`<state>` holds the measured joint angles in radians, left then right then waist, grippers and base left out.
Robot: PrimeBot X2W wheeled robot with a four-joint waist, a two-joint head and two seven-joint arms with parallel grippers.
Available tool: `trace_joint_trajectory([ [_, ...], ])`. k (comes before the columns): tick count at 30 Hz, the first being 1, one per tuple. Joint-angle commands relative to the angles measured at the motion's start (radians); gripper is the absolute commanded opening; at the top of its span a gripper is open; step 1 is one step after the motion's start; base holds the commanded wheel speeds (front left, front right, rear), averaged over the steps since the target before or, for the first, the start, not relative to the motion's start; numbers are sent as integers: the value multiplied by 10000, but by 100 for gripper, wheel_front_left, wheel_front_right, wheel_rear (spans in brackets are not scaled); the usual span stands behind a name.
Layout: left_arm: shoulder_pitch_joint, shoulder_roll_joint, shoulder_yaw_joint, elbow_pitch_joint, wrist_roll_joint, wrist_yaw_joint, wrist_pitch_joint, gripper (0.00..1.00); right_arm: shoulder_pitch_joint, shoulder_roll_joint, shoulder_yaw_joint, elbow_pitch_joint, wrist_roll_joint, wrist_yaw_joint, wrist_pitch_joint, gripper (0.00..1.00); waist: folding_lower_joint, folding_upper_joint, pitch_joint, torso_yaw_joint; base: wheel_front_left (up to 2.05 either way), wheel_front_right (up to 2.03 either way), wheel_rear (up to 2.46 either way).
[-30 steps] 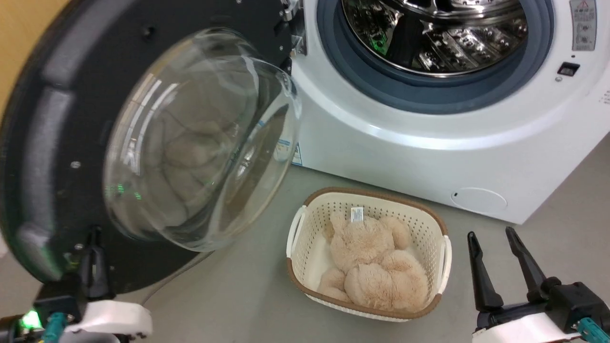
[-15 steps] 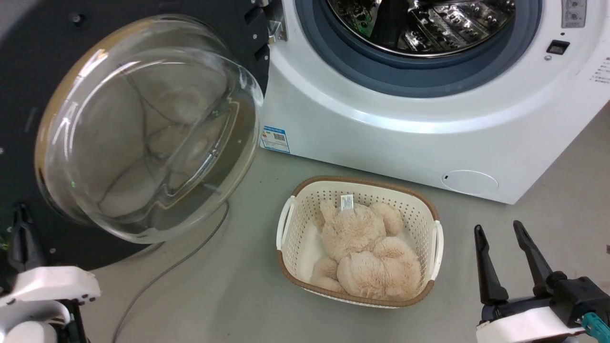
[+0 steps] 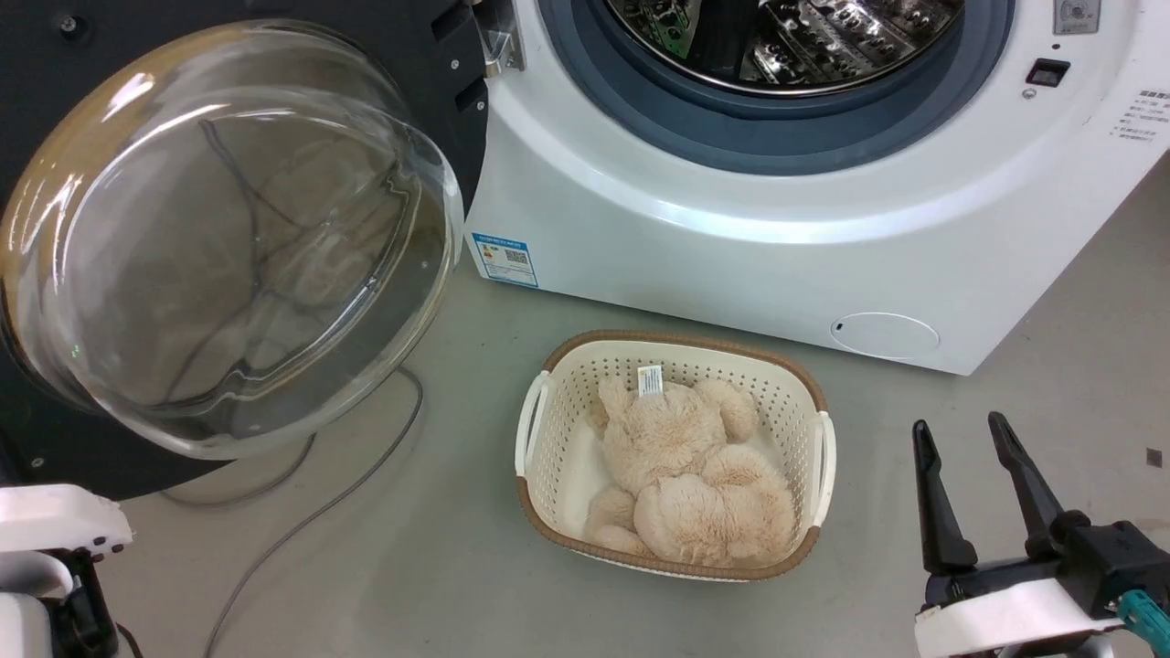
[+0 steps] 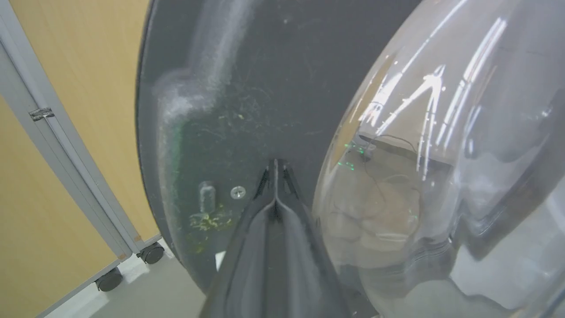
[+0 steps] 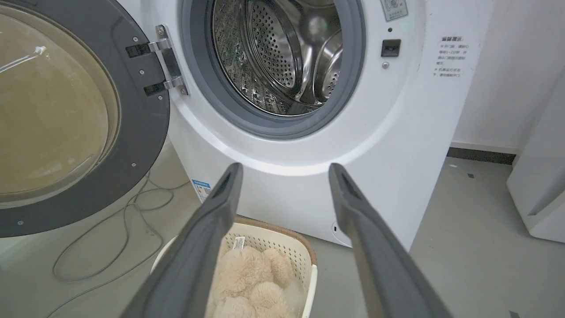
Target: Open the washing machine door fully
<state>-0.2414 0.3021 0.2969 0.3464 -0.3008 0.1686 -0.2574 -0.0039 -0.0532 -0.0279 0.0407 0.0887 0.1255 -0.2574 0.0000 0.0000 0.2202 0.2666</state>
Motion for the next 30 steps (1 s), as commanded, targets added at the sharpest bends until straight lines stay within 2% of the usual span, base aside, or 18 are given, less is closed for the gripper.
trace_joint_trajectory([
  [1,-205,28,116,166,72,-84,-43,0,-167,30,-8,9,-29,52,-44,100,0,0,-9,-16,0,0,0],
  [13,-145,-371,522,350,733,-552,-43,0,4,30,56,159,111,52,-44,100,0,0,-530,-149,0,0,0],
  [21,454,-913,609,-613,1130,-941,-43,0,358,30,-80,113,288,52,-44,100,0,0,-1312,-239,0,0,0],
  [30,1437,-1546,45,-1987,1796,-1533,-43,0,766,30,-312,-32,427,52,-44,100,0,0,-1972,-536,0,0,0],
])
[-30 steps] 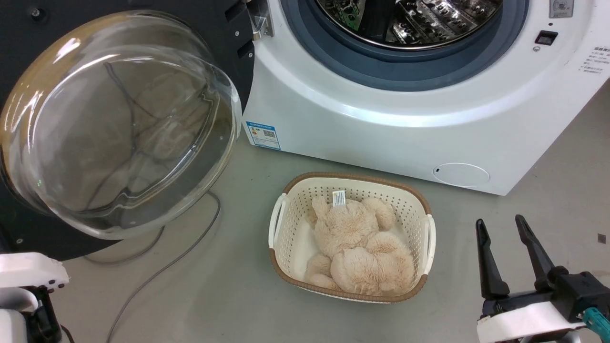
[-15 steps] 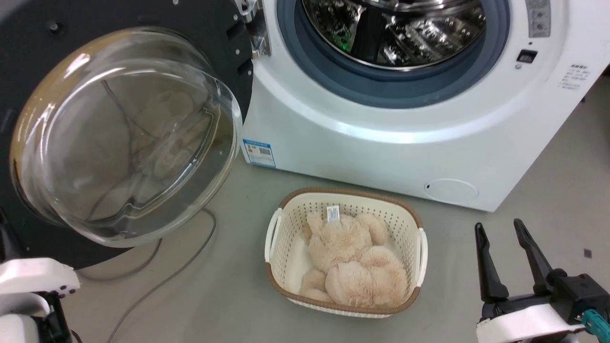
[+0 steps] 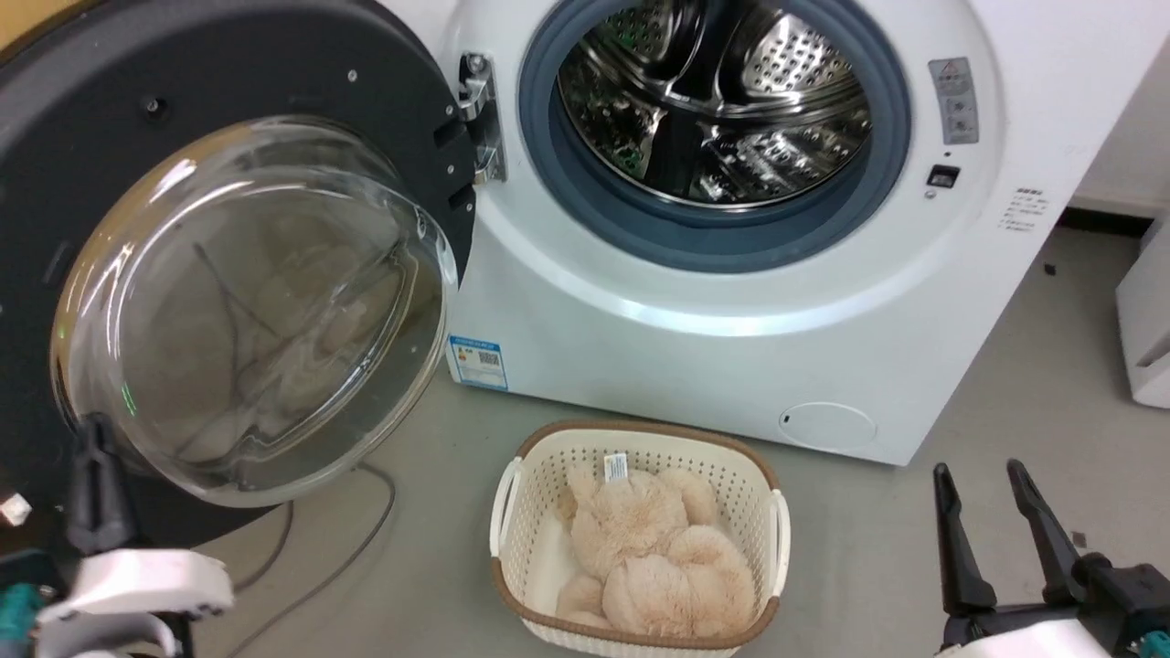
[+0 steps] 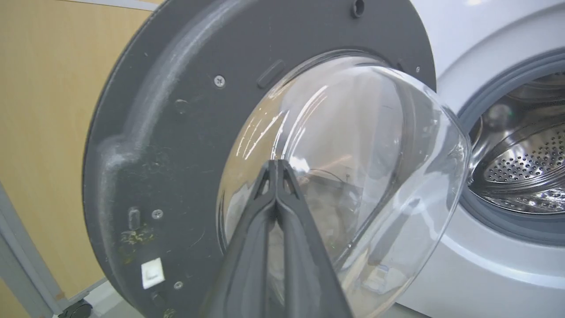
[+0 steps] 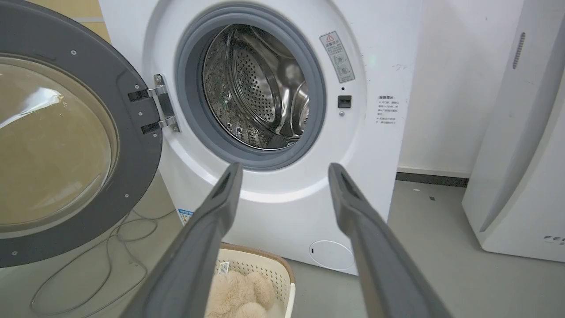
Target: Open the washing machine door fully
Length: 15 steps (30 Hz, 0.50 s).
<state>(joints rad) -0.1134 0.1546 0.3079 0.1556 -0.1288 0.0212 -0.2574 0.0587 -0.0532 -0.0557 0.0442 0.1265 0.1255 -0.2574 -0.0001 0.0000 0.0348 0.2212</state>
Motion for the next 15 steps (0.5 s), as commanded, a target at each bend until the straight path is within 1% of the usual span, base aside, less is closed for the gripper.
trace_joint_trajectory([
  [1,253,-155,-189,-211,155,-135,-43,0,189,30,-60,-86,66,52,-44,100,1,0,-154,-111,0,0,0],
  [6,616,-467,-621,-844,386,-402,-43,0,298,30,-82,-165,74,52,-44,100,1,0,-240,-348,0,0,0],
  [7,677,-520,-669,-938,384,-455,-43,100,295,30,-81,-171,69,52,-44,100,1,0,-253,-413,0,0,0],
  [12,910,-707,-997,-1100,317,-838,-43,100,286,30,-74,-194,43,52,-44,100,1,0,-313,-719,0,0,0],
  [15,983,-774,-1201,-1032,340,-993,-43,100,282,30,-79,-203,46,52,-44,100,1,0,-336,-912,0,0,0],
])
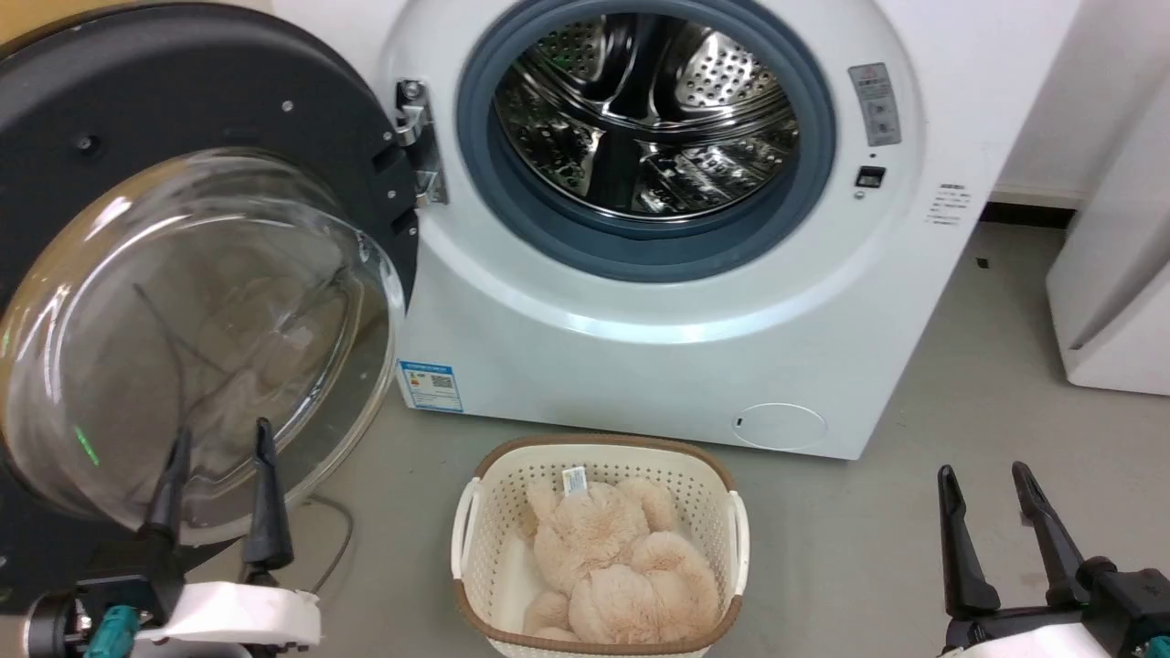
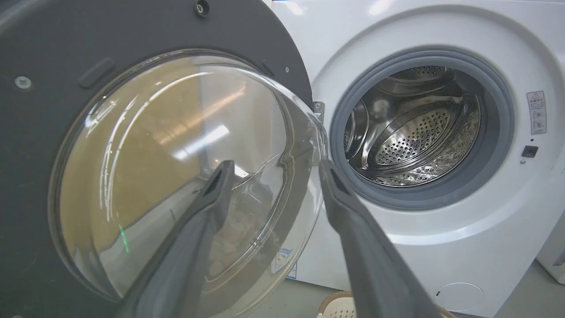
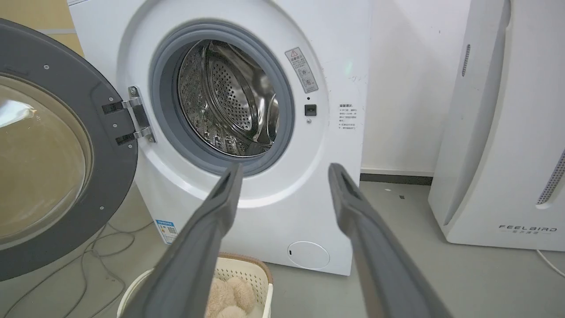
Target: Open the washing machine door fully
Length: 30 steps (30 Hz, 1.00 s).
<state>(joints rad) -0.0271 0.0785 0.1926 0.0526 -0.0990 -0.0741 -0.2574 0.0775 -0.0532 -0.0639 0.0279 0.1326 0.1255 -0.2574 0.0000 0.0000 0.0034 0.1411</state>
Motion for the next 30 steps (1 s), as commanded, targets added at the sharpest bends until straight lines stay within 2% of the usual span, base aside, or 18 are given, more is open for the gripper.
trace_joint_trajectory([
  [1,141,-33,-115,20,59,-77,-43,100,100,30,21,-49,-23,52,-44,100,0,0,-30,-183,0,0,0],
  [10,364,-179,-567,370,262,-174,-43,100,136,30,174,-194,-140,52,-44,100,0,0,-36,-974,0,0,0],
  [20,448,-240,-785,611,419,-30,-43,100,178,30,190,-226,-231,52,-44,100,0,0,24,-1618,0,0,0],
  [21,300,-259,-806,595,371,-76,12,0,15,0,188,-188,-116,-6,6,0,0,0,19,-1597,0,0,0],
  [30,294,-273,-869,543,397,-44,132,0,-26,-1,200,-190,-154,-14,119,0,0,0,18,-1595,0,0,0],
])
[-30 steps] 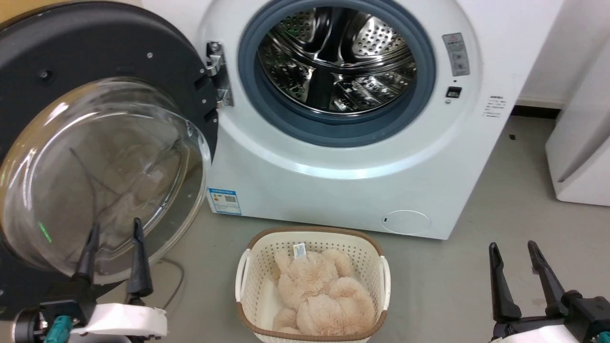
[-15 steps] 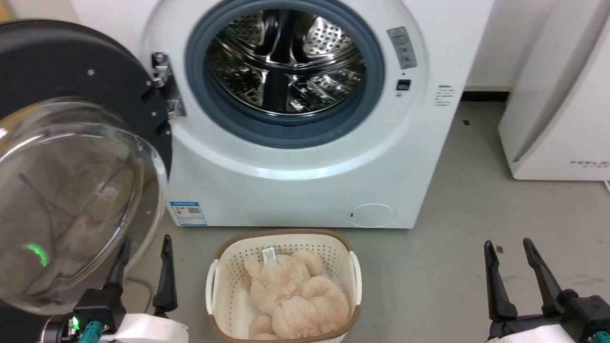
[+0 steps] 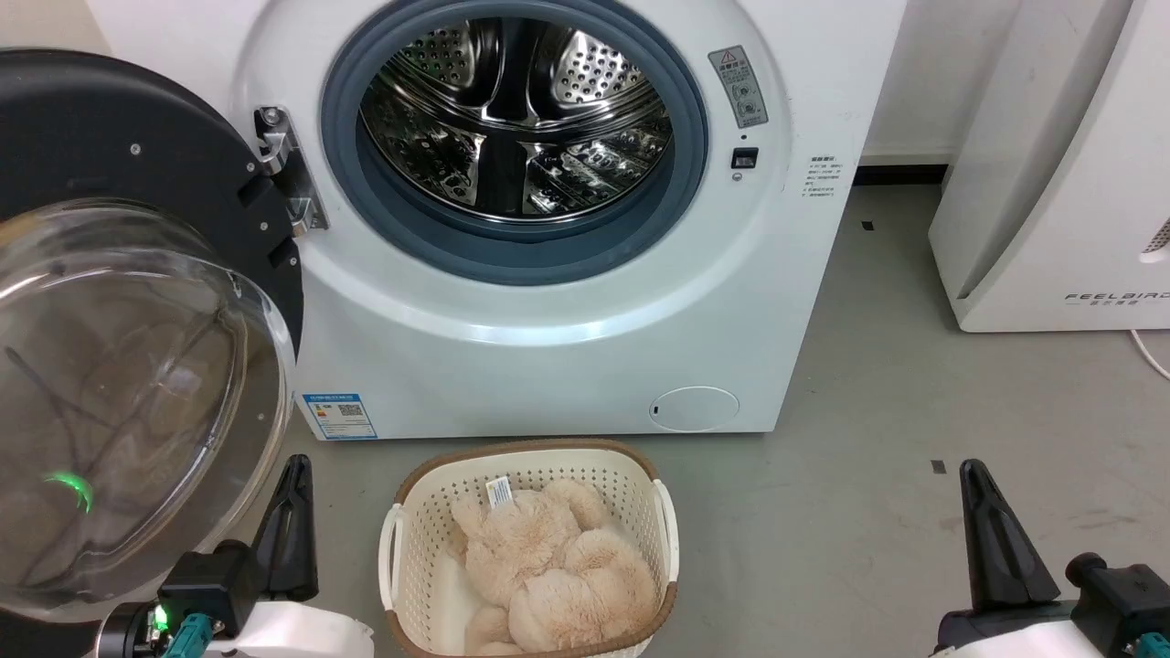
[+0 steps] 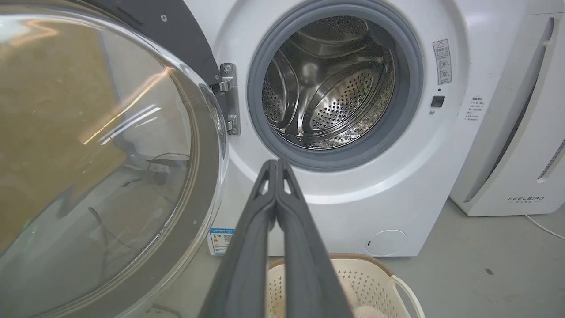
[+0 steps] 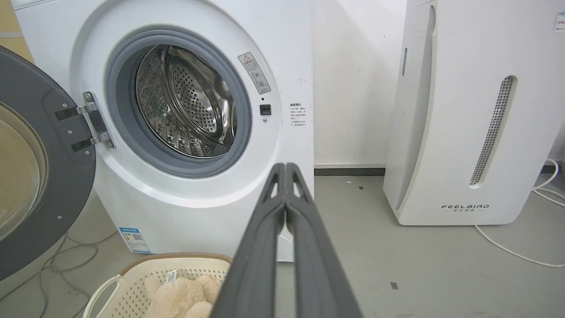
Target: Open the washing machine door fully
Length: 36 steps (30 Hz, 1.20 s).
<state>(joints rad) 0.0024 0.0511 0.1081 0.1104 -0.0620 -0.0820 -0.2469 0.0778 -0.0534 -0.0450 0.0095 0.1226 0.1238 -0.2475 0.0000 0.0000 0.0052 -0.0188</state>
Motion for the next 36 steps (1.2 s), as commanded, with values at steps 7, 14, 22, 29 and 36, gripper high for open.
trace_joint_trajectory([
  [7,-2,1,-86,-97,62,80,169,0,-73,3,36,-11,-123,7,163,0,0,0,-4,14,0,0,0],
  [14,-4,0,-147,-159,97,126,312,0,-116,5,62,-16,-191,11,306,0,0,0,-7,25,0,0,0],
  [22,-5,0,-218,-231,136,179,475,0,-166,7,91,-22,-269,15,470,0,0,0,-10,37,0,0,0],
  [29,-7,-1,-280,-293,171,225,618,0,-210,9,117,-28,-338,19,614,0,0,0,-13,48,0,0,0],
  [36,-8,-1,-342,-356,206,270,761,0,-254,11,143,-33,-406,23,758,0,0,0,-16,59,0,0,0],
])
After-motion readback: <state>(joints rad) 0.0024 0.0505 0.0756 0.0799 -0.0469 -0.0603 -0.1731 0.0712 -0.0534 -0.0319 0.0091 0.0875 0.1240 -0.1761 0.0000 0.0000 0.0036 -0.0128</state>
